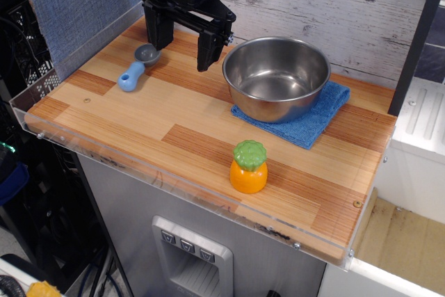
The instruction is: Move the orange object between the bowl and spoon
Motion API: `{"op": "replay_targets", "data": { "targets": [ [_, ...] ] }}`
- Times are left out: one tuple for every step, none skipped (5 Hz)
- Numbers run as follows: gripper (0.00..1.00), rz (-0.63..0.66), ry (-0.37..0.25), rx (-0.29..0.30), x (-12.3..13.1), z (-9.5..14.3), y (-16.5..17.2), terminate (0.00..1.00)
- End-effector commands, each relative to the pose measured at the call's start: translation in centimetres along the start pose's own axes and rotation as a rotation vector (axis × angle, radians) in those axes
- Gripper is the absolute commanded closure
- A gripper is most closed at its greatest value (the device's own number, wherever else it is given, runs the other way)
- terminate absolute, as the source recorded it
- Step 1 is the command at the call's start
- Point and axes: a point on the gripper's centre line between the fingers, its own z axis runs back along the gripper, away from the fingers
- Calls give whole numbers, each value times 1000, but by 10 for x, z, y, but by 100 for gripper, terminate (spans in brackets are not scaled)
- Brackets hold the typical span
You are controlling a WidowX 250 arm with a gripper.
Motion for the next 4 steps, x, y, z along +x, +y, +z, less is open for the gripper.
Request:
{"op": "replay_targets", "data": {
  "targets": [
    [0,0,0,0,0,0,0,0],
    [0,-46,-43,-8,2,10,-30,0],
    [0,-133,-57,-42,3,12,-70,0],
    [0,-203,-57,-65,0,10,-99,0]
  ]
}}
